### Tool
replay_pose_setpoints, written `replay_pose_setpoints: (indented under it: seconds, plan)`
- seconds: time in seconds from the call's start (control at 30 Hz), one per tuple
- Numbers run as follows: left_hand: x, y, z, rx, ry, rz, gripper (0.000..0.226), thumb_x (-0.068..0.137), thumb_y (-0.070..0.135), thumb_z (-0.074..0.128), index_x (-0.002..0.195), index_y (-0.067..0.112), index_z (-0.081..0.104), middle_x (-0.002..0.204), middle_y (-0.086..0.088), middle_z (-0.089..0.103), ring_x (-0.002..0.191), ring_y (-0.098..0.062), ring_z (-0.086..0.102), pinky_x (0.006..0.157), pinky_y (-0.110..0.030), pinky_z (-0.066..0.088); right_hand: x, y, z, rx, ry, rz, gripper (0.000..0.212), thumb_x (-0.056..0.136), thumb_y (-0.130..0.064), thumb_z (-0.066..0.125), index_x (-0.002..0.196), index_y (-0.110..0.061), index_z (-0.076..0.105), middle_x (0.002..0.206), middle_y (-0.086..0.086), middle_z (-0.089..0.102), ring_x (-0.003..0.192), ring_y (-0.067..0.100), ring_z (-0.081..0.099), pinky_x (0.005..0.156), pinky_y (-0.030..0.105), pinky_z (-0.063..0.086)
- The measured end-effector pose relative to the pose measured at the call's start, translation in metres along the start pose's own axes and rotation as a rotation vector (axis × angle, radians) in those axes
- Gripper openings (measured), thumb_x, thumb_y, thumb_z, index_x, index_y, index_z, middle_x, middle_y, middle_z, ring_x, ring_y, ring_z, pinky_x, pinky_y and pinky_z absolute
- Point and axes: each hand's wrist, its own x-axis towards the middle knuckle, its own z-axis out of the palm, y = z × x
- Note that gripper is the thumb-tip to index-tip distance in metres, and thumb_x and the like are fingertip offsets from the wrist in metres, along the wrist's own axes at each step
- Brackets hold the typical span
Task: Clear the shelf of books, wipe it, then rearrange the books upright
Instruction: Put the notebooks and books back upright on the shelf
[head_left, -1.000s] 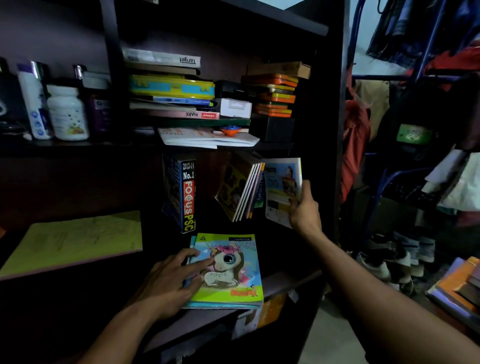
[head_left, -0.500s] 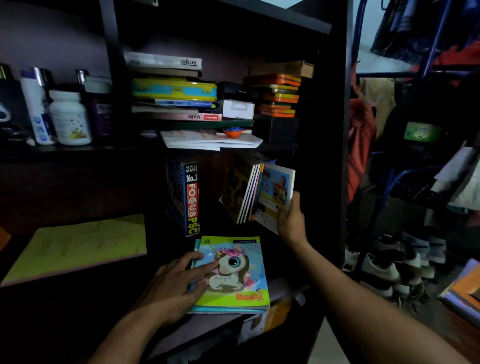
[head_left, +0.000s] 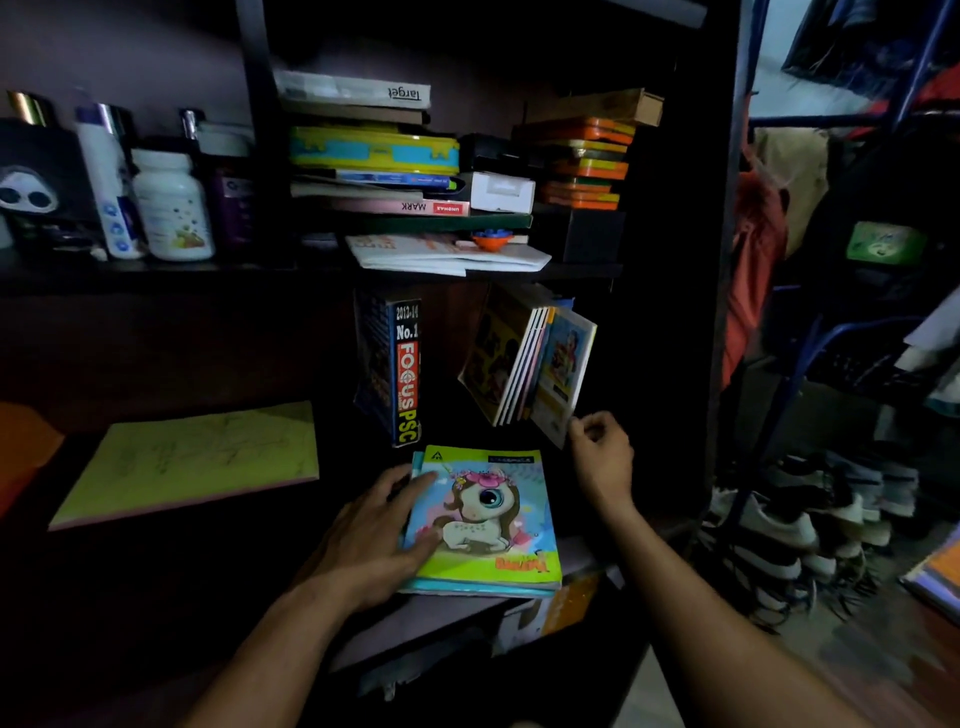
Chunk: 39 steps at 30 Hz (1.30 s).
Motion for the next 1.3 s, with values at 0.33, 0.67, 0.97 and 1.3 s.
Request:
replay_pose_setpoints:
  seconds: [0.33,0.67,0.97,1.3]
  plan:
    - [-0.004,0.006,-0.005,0.05,-0.064,0.002,0.105,0.064,0.099,-0.003,0.154,0.051,0.023,0.164,0.025,0.011,0.151,-0.006,0.012,0.122,-0.033,0.015,-0.025,-0.003,-0.012,-0.096,-0.021,-0.165,0.054,0.095,-0.031,0.064,0.142,-0.016,0.043,0.142,0.003,0.043,0.129,0.018,0.046,0.099,0.028,0.041]
    - [-0.002,0.003,-0.003,0.016,-0.052,0.013,0.103,0.059,0.1,-0.006,0.15,0.06,0.021,0.161,0.032,0.006,0.15,-0.002,0.009,0.118,-0.029,0.011,0.019,-0.02,0.044,-0.248,-0.314,-0.235,0.063,0.103,-0.027,0.05,0.159,-0.016,0.023,0.157,0.008,0.028,0.137,0.028,0.042,0.107,0.027,0.034]
    - [-0.003,0.009,-0.009,-0.019,-0.081,-0.045,0.057,0.102,0.046,0.037,0.155,0.049,0.017,0.165,0.014,0.018,0.15,-0.011,0.016,0.115,-0.024,0.015,0.013,-0.006,0.04,-0.1,-0.197,-0.203,0.035,0.098,-0.027,0.06,0.131,-0.013,0.057,0.129,0.009,0.055,0.114,0.015,0.055,0.095,0.027,0.043]
    - [-0.007,0.015,-0.012,0.049,-0.06,-0.037,0.065,0.1,0.053,0.048,0.155,0.048,0.014,0.163,0.007,0.027,0.147,-0.015,0.024,0.114,-0.026,0.02,-0.064,-0.036,-0.007,-0.928,-0.494,-0.355,0.065,0.085,-0.077,0.045,0.119,-0.025,0.061,0.121,0.006,0.061,0.117,0.029,0.054,0.094,0.042,0.041]
